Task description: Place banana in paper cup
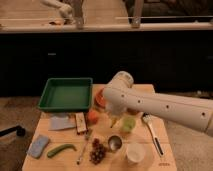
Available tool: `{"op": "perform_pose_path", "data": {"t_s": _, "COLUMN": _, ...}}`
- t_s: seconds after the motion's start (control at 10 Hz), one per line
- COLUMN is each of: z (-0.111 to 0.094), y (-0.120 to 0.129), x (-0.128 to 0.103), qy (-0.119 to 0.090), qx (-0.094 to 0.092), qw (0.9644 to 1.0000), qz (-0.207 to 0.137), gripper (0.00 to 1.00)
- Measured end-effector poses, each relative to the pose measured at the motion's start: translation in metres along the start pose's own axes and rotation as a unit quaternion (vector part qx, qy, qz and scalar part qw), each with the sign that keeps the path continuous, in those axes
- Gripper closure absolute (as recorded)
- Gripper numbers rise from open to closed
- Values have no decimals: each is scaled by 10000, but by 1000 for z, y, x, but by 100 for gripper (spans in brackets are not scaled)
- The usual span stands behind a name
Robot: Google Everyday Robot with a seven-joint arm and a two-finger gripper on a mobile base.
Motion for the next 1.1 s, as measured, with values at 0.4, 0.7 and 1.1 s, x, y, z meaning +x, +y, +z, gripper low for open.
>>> {"op": "perform_pose_path", "data": {"t_s": 0.4, "z": 0, "y": -1, "x": 0, "qy": -4, "qx": 3, "qw": 10000, "qz": -8, "gripper": 100}}
{"op": "perform_pose_path", "data": {"t_s": 0.7, "z": 0, "y": 0, "x": -1, "qy": 3, "qx": 35, "qw": 10000, "qz": 12, "gripper": 100}}
{"op": "perform_pose_path", "data": {"t_s": 1.1, "z": -3, "y": 20, "x": -7, "qy": 74, "qx": 77, "qw": 9999, "qz": 130, "gripper": 100}}
